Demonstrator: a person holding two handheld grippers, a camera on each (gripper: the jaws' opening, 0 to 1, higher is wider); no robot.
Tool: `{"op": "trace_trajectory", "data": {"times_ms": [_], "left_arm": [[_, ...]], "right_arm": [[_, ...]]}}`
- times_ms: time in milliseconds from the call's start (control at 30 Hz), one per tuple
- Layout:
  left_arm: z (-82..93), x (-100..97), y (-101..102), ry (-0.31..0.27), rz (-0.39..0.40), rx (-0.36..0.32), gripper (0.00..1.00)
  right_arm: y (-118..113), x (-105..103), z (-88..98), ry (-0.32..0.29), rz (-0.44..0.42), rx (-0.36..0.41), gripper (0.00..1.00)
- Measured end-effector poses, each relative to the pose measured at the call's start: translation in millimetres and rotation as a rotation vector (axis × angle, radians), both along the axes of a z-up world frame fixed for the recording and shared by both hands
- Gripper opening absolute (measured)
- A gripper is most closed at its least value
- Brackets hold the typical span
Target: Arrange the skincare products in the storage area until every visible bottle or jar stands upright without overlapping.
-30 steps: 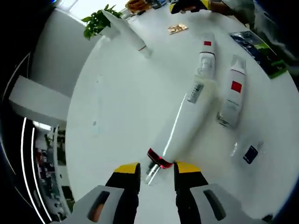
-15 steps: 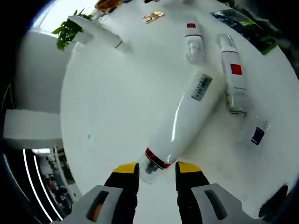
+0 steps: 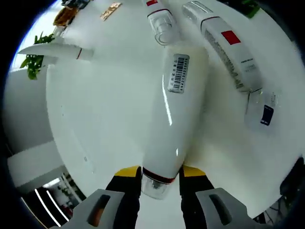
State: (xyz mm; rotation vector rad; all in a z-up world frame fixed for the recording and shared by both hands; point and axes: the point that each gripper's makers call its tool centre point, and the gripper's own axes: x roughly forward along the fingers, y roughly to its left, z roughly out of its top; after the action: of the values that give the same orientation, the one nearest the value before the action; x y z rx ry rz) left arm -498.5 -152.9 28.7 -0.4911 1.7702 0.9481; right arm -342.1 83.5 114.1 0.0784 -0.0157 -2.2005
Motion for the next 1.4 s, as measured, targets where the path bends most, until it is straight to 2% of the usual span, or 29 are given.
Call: {"op": "trace_trajectory", "data": {"times_ms": [67, 167, 200, 367, 467, 567, 633, 833, 900, 1000, 1033, 1067, 1200, 1400], "left_arm": [[-0.7, -0.6, -1.0, -0.029, 0.04, 0.028, 0.32], [-0.4, -2.8, -4.6, -0.075, 0.179, 0.081, 0.31], [-0.3, -3.5, -5.7, -0.095, 0.199, 0.089, 0.3], [1.1, 5.0, -6.2, -0.252, 0.426, 0.155, 0.29], [1.9, 11.1, -7.2, -0.307, 0.522, 0.156, 0.28], [2.5, 19.9, -9.8, -0.349, 0.653, 0.108, 0.28], [2.5, 22.2, -10.0, -0.345, 0.688, 0.091, 0.28], [1.8, 26.8, -9.8, -0.311, 0.712, 0.059, 0.28], [0.9, 29.9, -9.8, -0.321, 0.732, 0.063, 0.28], [-9.5, 36.2, -11.3, -0.367, 0.751, 0.07, 0.28], [-10.1, 42.2, -8.9, -0.42, 0.737, 0.063, 0.29], [-9.3, 38.1, -10.5, -0.404, 0.76, 0.075, 0.29], [-9.3, 33.9, -14.9, -0.442, 0.783, 0.087, 0.29], [-8.3, 37.8, -18.2, -0.443, 0.792, 0.112, 0.3]], "right_arm": [[1.1, -0.1, 1.0, 0.002, -0.002, -0.008, 0.4], [2.4, 0.9, 1.8, 0.001, 0.001, -0.016, 0.39], [2.9, 1.1, 1.6, 0.0, 0.001, -0.018, 0.39], [8.2, 0.0, 2.0, -0.002, -0.006, -0.026, 0.38], [10.5, -0.9, 5.1, -0.004, -0.009, -0.043, 0.37], [11.6, -1.6, 7.2, -0.011, -0.01, -0.062, 0.36], [11.8, -1.3, 8.2, -0.016, -0.009, -0.073, 0.36], [13.5, 1.2, 10.8, -0.009, -0.014, -0.08, 0.35], [13.7, 2.0, 11.4, -0.007, -0.014, -0.082, 0.35], [14.3, 2.9, 12.5, -0.003, -0.014, -0.084, 0.35], [14.3, 3.5, 12.9, -0.003, -0.013, -0.085, 0.35], [14.1, 4.1, 13.4, -0.001, -0.012, -0.085, 0.35], [12.4, 4.8, 14.6, 0.002, -0.012, -0.085, 0.35], [11.6, 5.1, 15.7, 0.004, -0.012, -0.086, 0.34]]}}
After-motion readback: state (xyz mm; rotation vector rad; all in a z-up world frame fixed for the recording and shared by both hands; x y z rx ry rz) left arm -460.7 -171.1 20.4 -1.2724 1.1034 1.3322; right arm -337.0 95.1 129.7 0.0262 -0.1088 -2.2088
